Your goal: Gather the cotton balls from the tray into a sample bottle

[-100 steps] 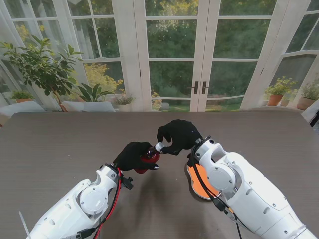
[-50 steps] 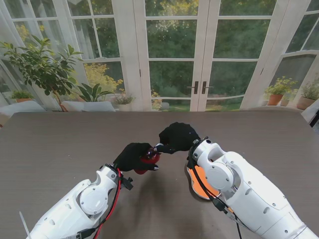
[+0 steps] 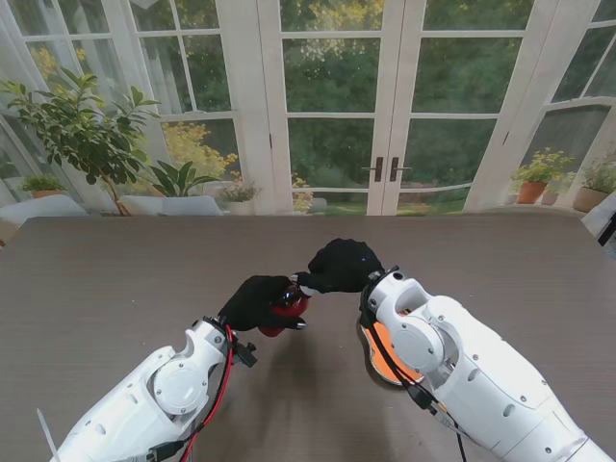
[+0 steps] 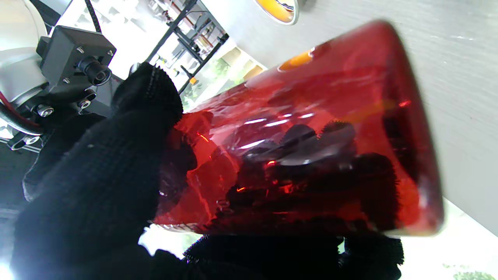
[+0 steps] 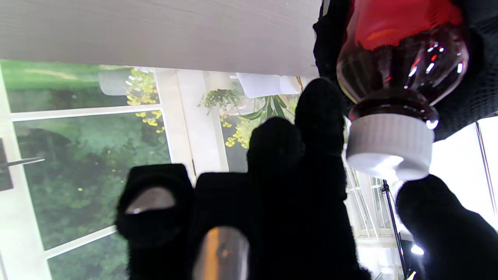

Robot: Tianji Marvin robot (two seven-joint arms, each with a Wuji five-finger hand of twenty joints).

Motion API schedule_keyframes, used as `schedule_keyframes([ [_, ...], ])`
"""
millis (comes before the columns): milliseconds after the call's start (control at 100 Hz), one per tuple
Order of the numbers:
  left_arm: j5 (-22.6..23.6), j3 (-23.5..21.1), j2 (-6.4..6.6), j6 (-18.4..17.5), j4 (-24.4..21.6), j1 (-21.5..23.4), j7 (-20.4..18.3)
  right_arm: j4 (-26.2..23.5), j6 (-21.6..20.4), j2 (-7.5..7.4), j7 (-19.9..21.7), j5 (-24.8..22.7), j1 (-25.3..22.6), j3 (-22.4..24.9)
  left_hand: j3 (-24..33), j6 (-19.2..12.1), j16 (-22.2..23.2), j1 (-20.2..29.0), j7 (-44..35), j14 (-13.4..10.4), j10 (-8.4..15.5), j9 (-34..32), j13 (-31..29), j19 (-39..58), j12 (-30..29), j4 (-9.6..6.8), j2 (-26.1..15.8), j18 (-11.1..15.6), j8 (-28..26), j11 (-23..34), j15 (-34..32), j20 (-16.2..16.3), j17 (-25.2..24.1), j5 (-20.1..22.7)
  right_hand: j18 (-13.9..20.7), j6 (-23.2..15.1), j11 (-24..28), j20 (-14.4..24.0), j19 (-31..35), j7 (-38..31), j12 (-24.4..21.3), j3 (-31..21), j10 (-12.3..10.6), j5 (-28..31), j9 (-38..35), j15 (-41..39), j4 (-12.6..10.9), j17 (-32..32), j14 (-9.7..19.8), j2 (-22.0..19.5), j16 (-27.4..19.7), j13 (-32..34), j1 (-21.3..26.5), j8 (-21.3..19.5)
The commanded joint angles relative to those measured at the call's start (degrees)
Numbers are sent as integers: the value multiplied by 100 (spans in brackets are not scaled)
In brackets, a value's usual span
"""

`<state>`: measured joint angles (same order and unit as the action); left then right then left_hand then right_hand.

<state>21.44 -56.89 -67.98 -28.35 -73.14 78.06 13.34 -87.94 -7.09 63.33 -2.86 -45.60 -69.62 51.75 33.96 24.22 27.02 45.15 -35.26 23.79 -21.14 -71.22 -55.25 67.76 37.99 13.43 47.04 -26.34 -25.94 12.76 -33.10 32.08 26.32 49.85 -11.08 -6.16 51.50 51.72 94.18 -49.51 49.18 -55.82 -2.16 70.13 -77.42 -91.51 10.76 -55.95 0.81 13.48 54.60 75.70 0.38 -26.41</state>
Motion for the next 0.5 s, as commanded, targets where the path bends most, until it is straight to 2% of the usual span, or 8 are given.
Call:
schedule_keyframes([
  [0,-22,-6,-23,-12,-39,-9,-107,-54,-6,14,8,-31,-78,55,1590,-1741,31,1395,-1525,-251,975,-493,-148,45,80,-319,-1055,498,-261,283,-36,-35,-68,801,-32,43,-336,-27,185,449,10,155,30,-321,-32,208,-214,203,217,-264,-210,-20,-228,162],
  [70,-27,-2,-24,-10,-38,-10,-110,-82,-26,17,-44,-44,-130,129,1593,-1742,32,1396,-1527,-236,959,-492,-151,46,80,-319,-1055,488,-262,282,-38,-34,-66,802,99,-133,-919,5,-129,1160,-49,277,57,-1355,730,1173,-213,595,157,-219,-651,-23,-226,97],
  [120,-30,2,-24,-9,-36,-12,-112,-80,-78,23,-108,-51,-143,180,1594,-1742,32,1396,-1526,-239,968,-494,-148,46,81,-319,-1056,486,-261,284,-36,-34,-66,802,224,-164,-1037,-1,-216,1317,-121,266,17,-1697,1012,1516,-192,688,229,-91,-782,-17,-174,43],
  [180,-35,7,-26,-8,-36,-13,-112,-74,-143,44,-175,41,-172,233,1593,-1734,32,1396,-1521,-245,973,-493,-147,44,81,-318,-1054,489,-258,284,-36,-35,-72,795,288,-113,-1073,13,-256,1388,-220,168,46,-2135,1362,1827,-137,768,215,353,-877,-18,24,-22],
  [260,-36,12,-27,-8,-33,-13,-110,-44,-349,60,-210,188,-180,297,1592,-1744,32,1392,-1527,-239,969,-494,-149,44,80,-317,-1054,491,-262,283,-36,-35,-68,800,358,-96,-950,10,-322,1299,-337,-215,27,-2399,1595,2022,-60,850,268,1097,-909,-15,255,-49],
  [280,-37,13,-27,-7,-33,-13,-110,-35,-386,64,-238,194,-182,306,1595,-1747,32,1396,-1526,-237,964,-494,-151,44,79,-319,-1052,490,-261,282,-36,-35,-68,798,400,-92,-877,2,-337,1217,-404,-491,1,-2460,1635,2053,-12,843,329,1394,-896,-10,262,-22],
  [470,-38,20,-28,3,-39,-10,-109,-11,-783,54,-156,381,-189,417,1592,-1733,32,1396,-1524,-236,962,-489,-146,41,79,-317,-1051,490,-259,281,-36,-35,-72,798,469,-256,-749,-51,-456,1058,-474,-1223,-48,-2533,1860,2287,102,911,423,2407,-940,-8,311,108],
  [490,-38,20,-28,4,-39,-9,-108,-10,-816,52,-133,411,-191,428,1593,-1738,32,1395,-1525,-238,964,-489,-144,41,79,-317,-1054,490,-260,281,-35,-35,-73,799,473,-278,-719,-52,-477,1057,-458,-1349,-48,-2551,1909,2309,125,932,423,2625,-939,-10,312,129],
])
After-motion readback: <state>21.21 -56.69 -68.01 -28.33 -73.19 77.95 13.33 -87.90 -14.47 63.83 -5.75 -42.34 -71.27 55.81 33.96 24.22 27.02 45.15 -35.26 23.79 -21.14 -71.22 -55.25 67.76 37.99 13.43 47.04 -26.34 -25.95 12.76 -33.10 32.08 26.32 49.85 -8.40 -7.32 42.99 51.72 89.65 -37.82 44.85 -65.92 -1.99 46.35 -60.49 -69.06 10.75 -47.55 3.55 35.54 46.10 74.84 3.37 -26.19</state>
